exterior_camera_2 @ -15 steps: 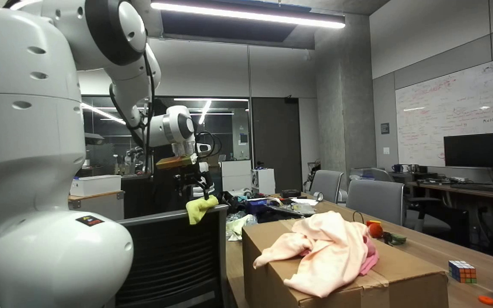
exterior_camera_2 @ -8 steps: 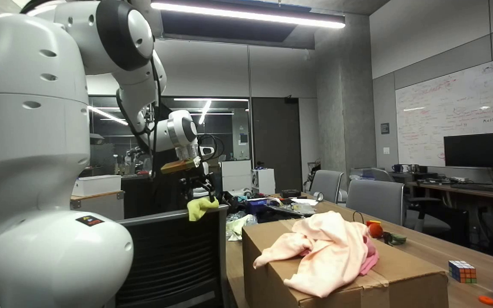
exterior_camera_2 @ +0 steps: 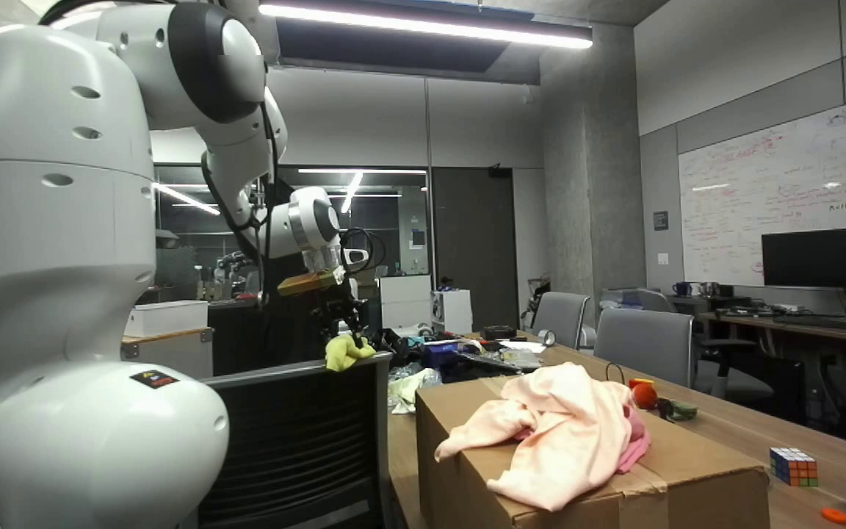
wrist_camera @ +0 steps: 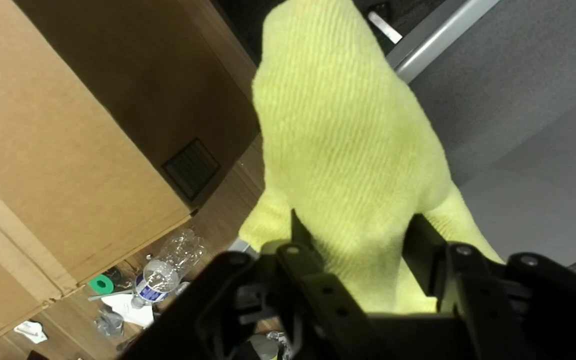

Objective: Place the t-shirts and towel on the brown box

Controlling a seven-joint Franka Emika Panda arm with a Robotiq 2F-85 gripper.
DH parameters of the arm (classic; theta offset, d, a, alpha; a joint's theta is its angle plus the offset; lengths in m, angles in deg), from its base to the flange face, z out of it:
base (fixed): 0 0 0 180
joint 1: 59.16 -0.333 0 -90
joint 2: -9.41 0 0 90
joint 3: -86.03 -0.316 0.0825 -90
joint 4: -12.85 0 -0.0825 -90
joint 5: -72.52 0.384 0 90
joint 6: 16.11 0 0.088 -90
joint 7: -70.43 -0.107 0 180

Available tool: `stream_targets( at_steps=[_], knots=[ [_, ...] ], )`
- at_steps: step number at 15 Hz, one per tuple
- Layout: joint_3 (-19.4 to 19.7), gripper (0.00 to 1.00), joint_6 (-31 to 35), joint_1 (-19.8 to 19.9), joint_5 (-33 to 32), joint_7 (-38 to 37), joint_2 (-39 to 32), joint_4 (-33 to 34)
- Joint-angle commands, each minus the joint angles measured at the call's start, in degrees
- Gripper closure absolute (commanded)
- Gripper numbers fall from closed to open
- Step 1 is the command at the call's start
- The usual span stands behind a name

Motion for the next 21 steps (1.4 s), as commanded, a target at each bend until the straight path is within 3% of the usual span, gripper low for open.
stream_targets(
  at_steps=[1,3,5,6,11,21],
  knots=[
    [0.7,0.79,0.2,-0.4,-2.3,-1.1,-0.7,1.1],
    [0.8,0.94,0.2,-0.4,-2.6,-0.9,-0.7,1.4],
    [0.8,1.0,0.1,-0.4,-3.2,-0.8,-0.5,1.4],
    [0.8,0.96,0.1,-0.4,-3.4,-0.9,-0.5,1.4],
    [0.6,0.96,-0.1,-0.6,-6.0,-1.5,0.6,1.3],
    [-0.4,0.96,-1.3,0.5,-18.4,-10.4,5.9,4.2]
  ],
)
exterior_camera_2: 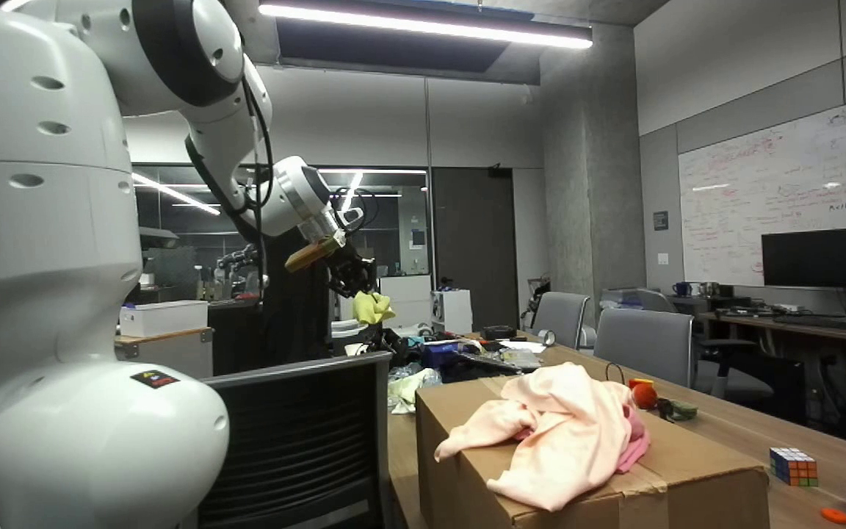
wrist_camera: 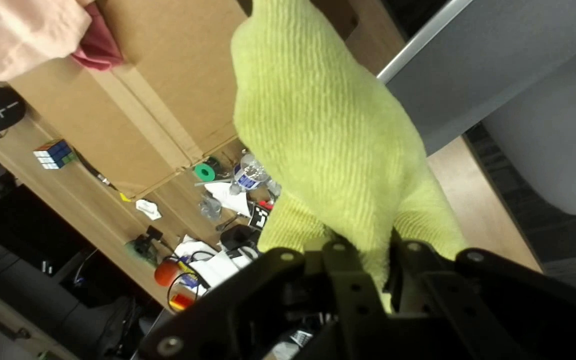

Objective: Place the t-shirts and towel on the brown box

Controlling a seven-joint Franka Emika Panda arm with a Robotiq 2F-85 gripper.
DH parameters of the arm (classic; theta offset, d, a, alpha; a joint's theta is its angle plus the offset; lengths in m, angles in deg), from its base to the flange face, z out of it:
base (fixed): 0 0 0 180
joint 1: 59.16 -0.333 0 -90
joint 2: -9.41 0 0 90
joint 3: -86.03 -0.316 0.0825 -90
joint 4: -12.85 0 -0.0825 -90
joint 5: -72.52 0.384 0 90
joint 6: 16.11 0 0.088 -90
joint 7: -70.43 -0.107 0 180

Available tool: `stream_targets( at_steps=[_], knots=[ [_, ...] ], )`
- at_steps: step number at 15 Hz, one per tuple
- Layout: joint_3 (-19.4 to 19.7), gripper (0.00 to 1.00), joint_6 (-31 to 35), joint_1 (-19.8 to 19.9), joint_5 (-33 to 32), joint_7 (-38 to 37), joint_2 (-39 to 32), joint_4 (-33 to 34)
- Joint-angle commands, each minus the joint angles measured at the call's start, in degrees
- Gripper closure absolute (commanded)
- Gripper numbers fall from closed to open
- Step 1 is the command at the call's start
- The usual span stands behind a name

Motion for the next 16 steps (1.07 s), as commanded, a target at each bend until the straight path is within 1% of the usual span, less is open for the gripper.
stream_targets(
  at_steps=[1,5,8,13,16],
  knots=[
    [-0.2,0.96,-1.2,0.9,-3.4,-3.2,0.9,1.8],
    [1.3,0.96,-2.0,3.1,-5.7,-6.4,0.5,3.1],
    [3.4,0.96,-2.4,5.4,-7.2,-9.7,1.0,3.5],
    [6.7,0.96,-3.1,8.9,-13.0,-17.5,1.5,3.2],
    [8.8,0.96,-4.3,10.8,-13.8,-20.6,1.9,3.1]
  ],
)
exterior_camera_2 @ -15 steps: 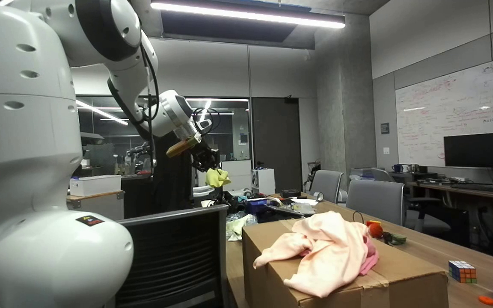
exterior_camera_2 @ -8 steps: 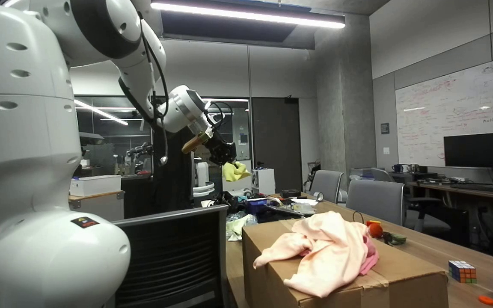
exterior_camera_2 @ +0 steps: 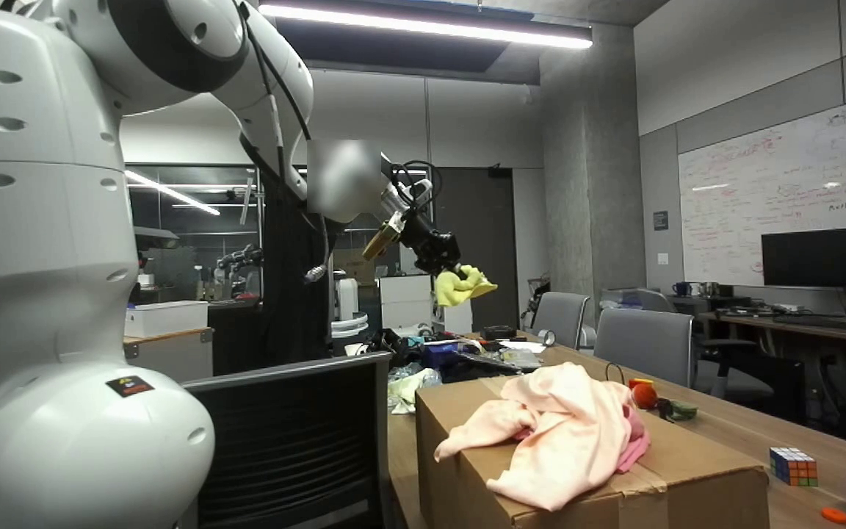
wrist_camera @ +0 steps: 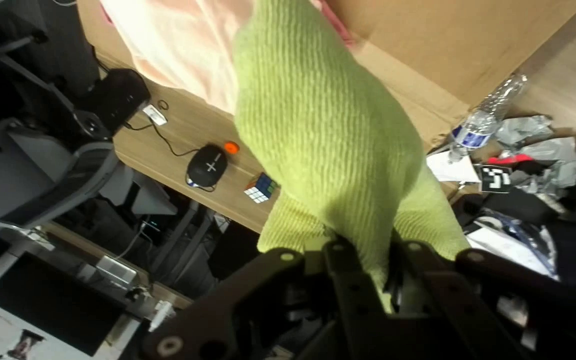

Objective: Place the t-shirts and towel on the brown box

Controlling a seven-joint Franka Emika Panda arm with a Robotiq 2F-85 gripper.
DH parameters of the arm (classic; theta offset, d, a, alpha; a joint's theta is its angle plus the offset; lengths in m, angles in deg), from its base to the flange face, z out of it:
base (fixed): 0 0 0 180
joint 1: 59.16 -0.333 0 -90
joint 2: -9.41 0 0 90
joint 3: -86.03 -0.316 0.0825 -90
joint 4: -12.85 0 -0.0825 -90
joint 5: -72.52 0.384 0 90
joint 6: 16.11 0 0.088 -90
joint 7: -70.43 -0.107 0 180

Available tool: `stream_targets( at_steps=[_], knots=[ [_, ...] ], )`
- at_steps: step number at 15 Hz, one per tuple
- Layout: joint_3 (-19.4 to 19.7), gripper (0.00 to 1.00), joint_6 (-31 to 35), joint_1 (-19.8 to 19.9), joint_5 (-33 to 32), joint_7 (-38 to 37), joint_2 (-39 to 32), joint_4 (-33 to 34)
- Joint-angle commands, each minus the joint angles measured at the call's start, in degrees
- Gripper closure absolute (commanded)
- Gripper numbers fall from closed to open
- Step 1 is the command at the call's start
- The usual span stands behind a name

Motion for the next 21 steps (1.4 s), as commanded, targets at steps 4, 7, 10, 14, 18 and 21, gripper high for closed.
stream_targets(
  at_steps=[4,7,10,14,18,21],
  knots=[
    [4.0,0.96,-4.1,3.6,-1.7,-8.4,0.9,1.0],
    [5.5,0.96,-6.1,5.1,-1.8,-12.2,0.8,1.6],
    [6.6,0.95,-7.6,6.1,-2.0,-15.6,0.7,2.1],
    [7.3,0.45,-8.2,6.6,-2.1,-18.1,0.7,2.3],
    [7.4,0.15,-8.5,6.6,-2.5,-18.7,0.8,1.7],
    [7.4,0.0,-7.3,6.2,-1.6,-15.7,1.5,0.0]
  ],
)
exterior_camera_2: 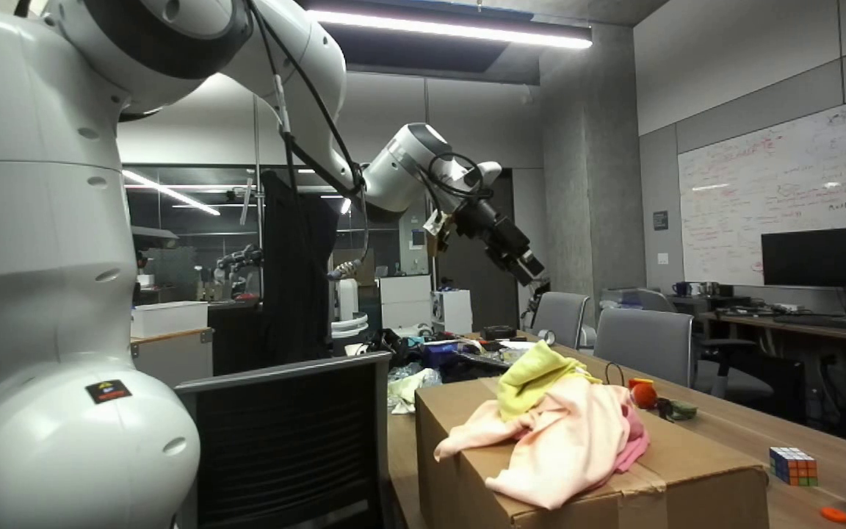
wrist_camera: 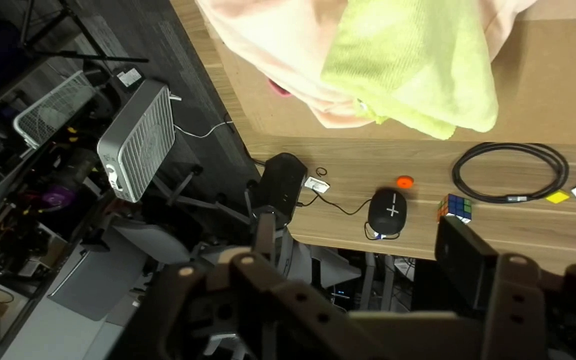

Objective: Place the t-shirts and towel on the brown box

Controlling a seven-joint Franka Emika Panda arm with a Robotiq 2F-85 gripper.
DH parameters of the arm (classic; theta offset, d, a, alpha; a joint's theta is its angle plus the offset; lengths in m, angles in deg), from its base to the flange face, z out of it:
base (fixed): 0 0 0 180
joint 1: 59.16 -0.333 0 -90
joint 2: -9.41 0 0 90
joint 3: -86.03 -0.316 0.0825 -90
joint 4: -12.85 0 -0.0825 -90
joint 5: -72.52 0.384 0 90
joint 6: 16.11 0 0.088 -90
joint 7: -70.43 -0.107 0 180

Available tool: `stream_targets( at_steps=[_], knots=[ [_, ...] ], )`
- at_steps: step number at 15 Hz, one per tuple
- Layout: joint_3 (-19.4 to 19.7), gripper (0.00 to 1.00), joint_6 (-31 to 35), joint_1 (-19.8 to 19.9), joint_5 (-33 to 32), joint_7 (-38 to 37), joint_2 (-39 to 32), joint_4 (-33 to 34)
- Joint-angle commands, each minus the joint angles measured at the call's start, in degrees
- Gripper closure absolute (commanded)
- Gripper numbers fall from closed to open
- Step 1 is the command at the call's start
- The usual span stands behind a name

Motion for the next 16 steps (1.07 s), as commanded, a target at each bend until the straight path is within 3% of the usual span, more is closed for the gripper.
stream_targets(
  at_steps=[1,7,12,16],
  knots=[
    [0.2,0.0,1.0,-1.0,0.1,4.1,2.0,-2.5],
    [0.0,0.01,6.9,-3.3,7.7,20.5,10.7,-15.1],
    [0.4,0.0,6.4,-3.9,17.0,38.4,20.8,-25.4],
    [-0.9,0.0,12.1,-1.2,14.8,39.4,31.1,-33.4]
  ],
)
